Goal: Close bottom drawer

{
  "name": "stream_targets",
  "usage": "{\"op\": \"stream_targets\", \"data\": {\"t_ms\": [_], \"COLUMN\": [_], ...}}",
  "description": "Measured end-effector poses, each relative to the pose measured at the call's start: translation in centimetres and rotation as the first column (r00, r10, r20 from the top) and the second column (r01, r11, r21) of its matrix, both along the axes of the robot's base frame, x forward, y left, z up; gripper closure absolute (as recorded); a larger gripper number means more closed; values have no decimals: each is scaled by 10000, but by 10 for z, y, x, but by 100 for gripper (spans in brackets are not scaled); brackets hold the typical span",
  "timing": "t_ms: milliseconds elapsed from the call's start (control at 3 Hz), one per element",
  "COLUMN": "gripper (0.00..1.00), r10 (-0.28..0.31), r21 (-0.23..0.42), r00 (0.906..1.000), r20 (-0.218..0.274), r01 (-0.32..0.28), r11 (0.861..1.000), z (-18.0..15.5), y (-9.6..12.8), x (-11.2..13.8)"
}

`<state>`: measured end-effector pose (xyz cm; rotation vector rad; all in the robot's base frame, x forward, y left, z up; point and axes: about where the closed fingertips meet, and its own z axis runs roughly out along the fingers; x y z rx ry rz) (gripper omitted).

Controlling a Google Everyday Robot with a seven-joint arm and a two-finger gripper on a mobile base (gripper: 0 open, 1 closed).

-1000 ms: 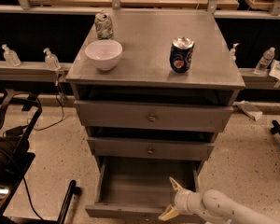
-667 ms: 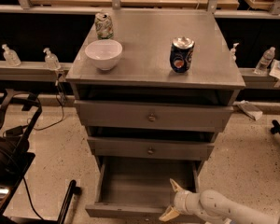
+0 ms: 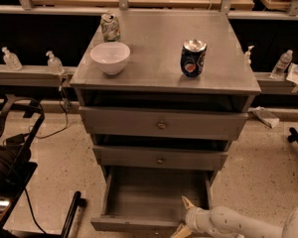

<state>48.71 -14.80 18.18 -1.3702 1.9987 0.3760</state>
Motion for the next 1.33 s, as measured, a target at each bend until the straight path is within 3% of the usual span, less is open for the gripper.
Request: {"op": "stream_targets", "data": {"t_ms": [667, 1333], "gripper": [0, 0], "r10": [-285, -548], "r21": [-215, -532], "r00": [9987, 9955], "r20": [429, 776], "r01": [295, 590], "r11": [9993, 9968], "z": [8, 13], "y": [-6, -17], "x": [10, 47]}}
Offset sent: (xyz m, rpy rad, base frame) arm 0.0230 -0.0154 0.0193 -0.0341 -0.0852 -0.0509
